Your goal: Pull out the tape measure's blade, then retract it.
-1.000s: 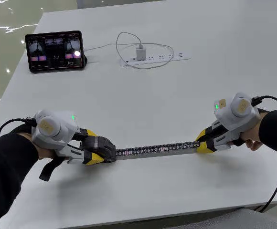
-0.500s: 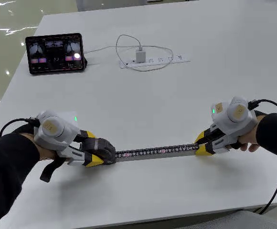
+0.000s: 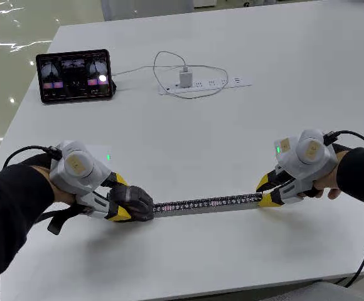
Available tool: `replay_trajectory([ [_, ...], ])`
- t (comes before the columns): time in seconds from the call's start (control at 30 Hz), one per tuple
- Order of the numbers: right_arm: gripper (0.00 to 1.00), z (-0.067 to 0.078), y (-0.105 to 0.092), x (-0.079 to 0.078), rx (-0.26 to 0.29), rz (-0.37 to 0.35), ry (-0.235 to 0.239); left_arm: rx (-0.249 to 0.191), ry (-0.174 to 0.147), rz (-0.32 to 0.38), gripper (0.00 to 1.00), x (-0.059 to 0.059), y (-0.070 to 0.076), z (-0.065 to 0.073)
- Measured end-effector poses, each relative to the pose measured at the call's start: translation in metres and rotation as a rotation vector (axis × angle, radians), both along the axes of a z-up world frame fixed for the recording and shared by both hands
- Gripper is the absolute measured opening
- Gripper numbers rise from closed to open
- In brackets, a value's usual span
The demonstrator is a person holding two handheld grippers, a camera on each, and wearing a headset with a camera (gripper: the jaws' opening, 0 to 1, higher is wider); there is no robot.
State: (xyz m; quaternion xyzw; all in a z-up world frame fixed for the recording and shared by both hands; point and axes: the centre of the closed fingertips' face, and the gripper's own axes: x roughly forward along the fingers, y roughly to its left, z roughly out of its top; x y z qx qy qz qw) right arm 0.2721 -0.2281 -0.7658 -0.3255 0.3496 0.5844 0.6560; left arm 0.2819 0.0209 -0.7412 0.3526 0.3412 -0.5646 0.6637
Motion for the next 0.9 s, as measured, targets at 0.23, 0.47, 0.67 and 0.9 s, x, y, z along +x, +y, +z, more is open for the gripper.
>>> replay_trajectory([
  [0.23,0.26,0.005,-0.004,0.000,-0.027,-0.007,0.013,0.012,-0.010,-0.004,0.53,0.001,0.004,0.004],
  [0.47,0.38,0.006,-0.009,0.003,-0.030,-0.061,0.017,0.004,-0.007,0.016,0.58,0.000,0.008,0.007],
  [0.67,0.47,0.008,-0.003,-0.003,0.002,-0.103,0.034,-0.038,0.058,0.072,0.78,-0.008,0.003,0.008],
  [0.9,0.58,0.005,-0.006,-0.006,0.024,-0.171,0.044,-0.062,0.054,0.133,0.96,-0.007,0.002,0.006],
])
